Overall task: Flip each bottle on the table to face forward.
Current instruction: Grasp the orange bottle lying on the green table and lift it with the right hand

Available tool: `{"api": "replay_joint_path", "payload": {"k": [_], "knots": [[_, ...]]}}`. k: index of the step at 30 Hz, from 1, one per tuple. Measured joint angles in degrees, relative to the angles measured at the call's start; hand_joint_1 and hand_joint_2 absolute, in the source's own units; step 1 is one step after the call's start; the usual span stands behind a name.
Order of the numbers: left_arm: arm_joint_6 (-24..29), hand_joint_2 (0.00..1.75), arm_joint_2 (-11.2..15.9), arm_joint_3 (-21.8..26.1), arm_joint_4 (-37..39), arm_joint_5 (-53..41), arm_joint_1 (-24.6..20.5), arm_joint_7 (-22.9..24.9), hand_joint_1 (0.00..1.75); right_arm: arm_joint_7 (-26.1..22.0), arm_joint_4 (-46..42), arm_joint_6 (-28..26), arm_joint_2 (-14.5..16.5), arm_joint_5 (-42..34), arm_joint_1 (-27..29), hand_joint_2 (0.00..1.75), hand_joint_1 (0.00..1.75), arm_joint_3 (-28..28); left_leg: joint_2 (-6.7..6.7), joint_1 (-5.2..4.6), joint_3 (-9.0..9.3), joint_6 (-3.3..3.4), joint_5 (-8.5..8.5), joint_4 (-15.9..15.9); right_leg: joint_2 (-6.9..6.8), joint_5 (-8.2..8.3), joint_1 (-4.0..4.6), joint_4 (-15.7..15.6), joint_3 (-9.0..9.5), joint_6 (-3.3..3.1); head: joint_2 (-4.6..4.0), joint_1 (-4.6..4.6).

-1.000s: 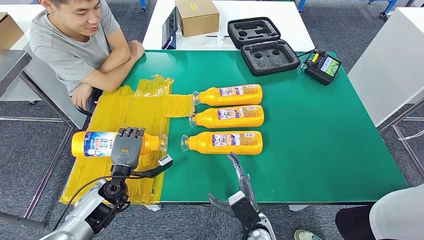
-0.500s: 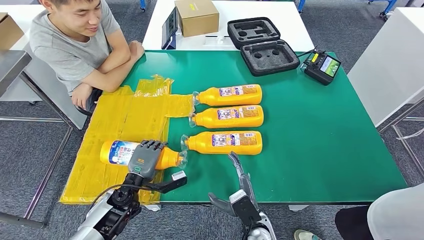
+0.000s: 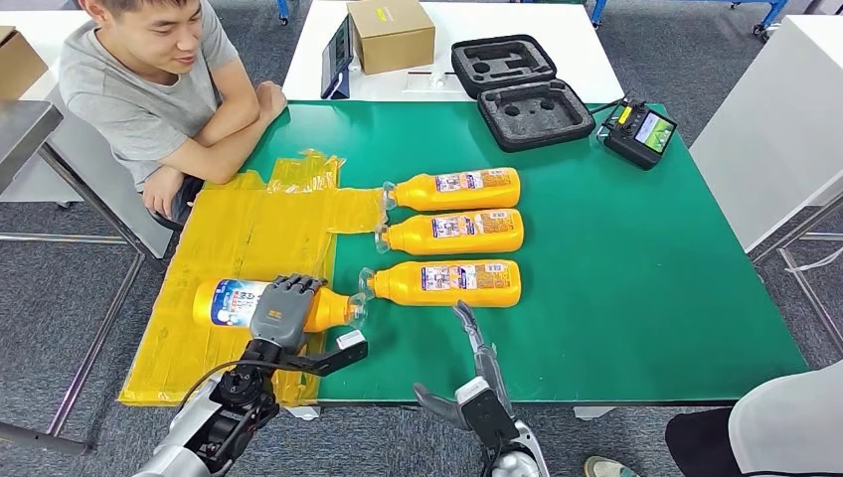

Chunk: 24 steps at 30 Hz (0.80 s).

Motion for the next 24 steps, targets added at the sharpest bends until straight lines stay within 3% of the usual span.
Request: {"api": "replay_joint_path", "payload": {"k": [1,4,5,6,24], "knots": [[0.2,1.75,0.0,0.1,0.5,-0.3,-0.2,0.4,1.4,0.0,0.1,0.0,0.0,0.0,-0.1,1.75,0.0,0.0,0.0,0.0,0.01,0.0,0.0,0.0,0.0,0.0,0.0,0.0,0.01,0.0,0.0,0.0],[1.4,1.75,0.0,0.5,2.2,-1.1,-0.9,1.6,0.35,0.0,0.3,0.0,-0.1,-0.2,-0.2,1.75,0.0,0.0,0.0,0.0,0.04,0.0,0.0,0.0,0.01,0.03,0.0,0.0,0.02,-0.04,0.0,0.0],[1.8,1.75,-0.1,0.6,2.8,-1.4,-1.1,2.0,0.14,0.0,0.4,-0.1,-0.1,-0.3,-0.3,1.75,0.0,0.0,0.01,0.0,0.05,0.0,0.0,0.0,0.01,0.04,0.0,0.0,0.02,-0.06,0.0,0.0],[2.1,1.75,-0.1,0.8,3.4,-1.7,-1.4,2.4,0.04,0.0,0.4,-0.1,-0.1,-0.3,-0.3,1.75,0.0,0.0,0.01,0.0,0.06,0.0,0.0,0.0,0.02,0.05,0.01,0.0,0.03,-0.08,0.0,0.0],[2.2,1.75,-0.9,1.3,6.5,-7.8,-2.8,6.3,0.0,0.0,0.6,-0.8,-0.4,-0.6,-0.3,1.75,0.0,0.0,0.03,0.07,0.24,-0.07,0.04,0.0,0.05,0.08,0.05,0.0,0.17,-0.12,0.0,0.0]]}}
